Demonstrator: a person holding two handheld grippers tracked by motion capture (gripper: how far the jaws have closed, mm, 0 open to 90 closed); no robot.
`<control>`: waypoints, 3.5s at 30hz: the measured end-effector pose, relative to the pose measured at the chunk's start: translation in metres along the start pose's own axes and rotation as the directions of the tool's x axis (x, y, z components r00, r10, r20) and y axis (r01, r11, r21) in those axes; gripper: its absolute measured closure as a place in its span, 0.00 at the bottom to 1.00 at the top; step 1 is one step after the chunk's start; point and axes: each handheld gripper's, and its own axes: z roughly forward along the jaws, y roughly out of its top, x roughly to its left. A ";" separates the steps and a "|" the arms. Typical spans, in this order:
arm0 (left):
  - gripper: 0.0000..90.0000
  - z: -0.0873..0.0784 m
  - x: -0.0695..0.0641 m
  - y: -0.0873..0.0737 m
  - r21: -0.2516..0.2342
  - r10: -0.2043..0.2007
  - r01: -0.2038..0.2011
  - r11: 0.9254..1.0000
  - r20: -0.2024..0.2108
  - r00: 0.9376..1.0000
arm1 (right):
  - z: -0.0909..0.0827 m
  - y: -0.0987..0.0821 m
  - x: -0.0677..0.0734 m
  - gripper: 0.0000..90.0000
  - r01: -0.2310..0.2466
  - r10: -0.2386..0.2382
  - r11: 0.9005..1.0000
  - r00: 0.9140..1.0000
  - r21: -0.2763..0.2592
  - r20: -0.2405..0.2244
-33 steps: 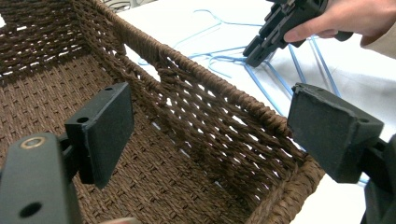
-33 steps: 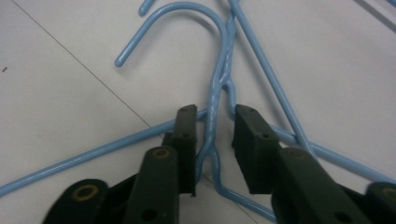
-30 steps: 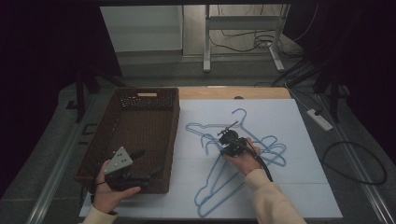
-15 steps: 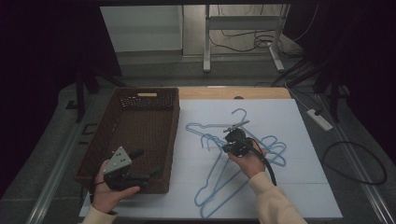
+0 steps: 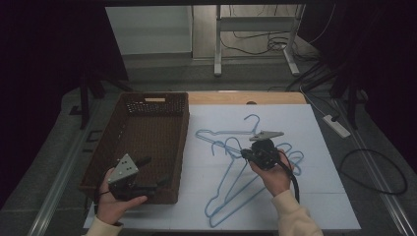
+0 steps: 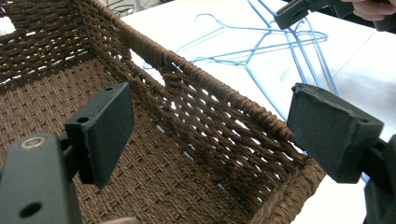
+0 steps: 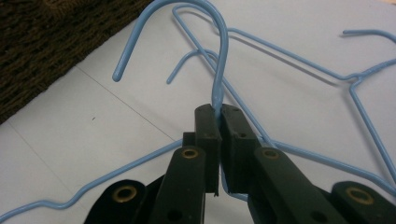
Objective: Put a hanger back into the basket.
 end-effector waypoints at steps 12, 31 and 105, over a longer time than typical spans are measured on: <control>0.18 0.002 -0.002 0.001 0.007 0.009 -0.009 1.000 0.004 1.000 | -0.013 -0.005 0.001 0.96 0.021 -0.021 0.999 1.000 -0.034 -0.007; 0.18 0.002 -0.012 0.009 -0.003 0.011 -0.011 1.000 0.029 1.000 | -0.053 0.005 -0.002 0.96 -0.020 0.023 0.987 1.000 -0.162 0.015; 0.83 0.142 -0.101 0.078 0.258 -0.109 0.018 0.966 0.343 0.933 | -0.073 0.025 0.030 0.96 0.029 -0.034 0.963 0.999 -0.267 -0.015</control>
